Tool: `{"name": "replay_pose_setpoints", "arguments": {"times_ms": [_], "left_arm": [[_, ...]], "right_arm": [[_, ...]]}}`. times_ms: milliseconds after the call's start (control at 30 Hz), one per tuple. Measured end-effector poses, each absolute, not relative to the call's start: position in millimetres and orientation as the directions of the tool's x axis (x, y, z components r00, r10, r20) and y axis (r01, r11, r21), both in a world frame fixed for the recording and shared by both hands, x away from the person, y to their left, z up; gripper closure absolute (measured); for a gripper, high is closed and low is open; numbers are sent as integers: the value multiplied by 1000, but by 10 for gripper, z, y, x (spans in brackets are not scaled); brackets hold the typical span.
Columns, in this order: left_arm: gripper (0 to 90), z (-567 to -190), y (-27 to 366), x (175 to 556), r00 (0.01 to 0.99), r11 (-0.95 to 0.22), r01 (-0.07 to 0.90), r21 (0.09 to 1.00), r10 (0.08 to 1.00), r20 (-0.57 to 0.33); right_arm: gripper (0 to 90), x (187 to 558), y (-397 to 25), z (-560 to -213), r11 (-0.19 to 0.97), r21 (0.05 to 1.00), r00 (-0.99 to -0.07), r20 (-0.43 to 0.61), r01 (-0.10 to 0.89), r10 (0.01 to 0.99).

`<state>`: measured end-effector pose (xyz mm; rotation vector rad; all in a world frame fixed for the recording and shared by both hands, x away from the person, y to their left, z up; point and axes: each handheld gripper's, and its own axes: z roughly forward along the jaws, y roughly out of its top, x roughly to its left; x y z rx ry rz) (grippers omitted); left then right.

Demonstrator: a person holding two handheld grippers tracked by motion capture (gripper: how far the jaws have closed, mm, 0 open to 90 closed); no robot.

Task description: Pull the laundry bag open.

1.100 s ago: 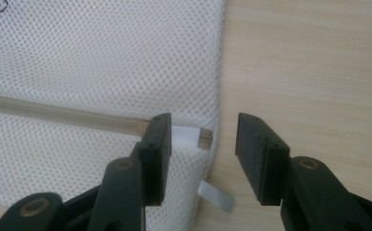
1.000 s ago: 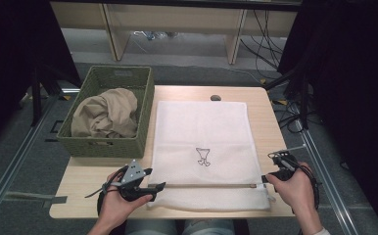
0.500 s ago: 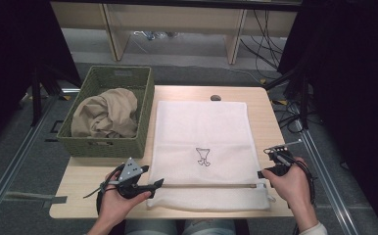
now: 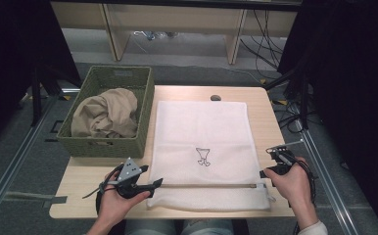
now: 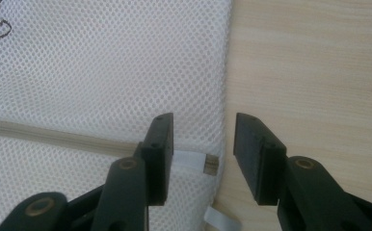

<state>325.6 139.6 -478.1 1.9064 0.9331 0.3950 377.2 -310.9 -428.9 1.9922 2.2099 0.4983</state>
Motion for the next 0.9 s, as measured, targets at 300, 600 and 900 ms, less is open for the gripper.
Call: {"name": "replay_pose_setpoints", "arguments": {"times_ms": [300, 600, 900], "left_arm": [[301, -4731, 1250, 3280, 696, -297, 431, 852, 710, -105], [338, -4662, 1070, 3329, 740, -327, 423, 845, 663, -113], [348, -4614, 802, 3414, 795, -381, 397, 835, 598, -105]], "right_arm": [[622, 3780, -3104, -4291, 86, 296, -133, 140, 951, 981], [629, 3817, -3155, -4338, 72, 271, -112, 138, 960, 984], [615, 3866, -3156, -4424, 59, 221, -96, 161, 973, 982]]}}
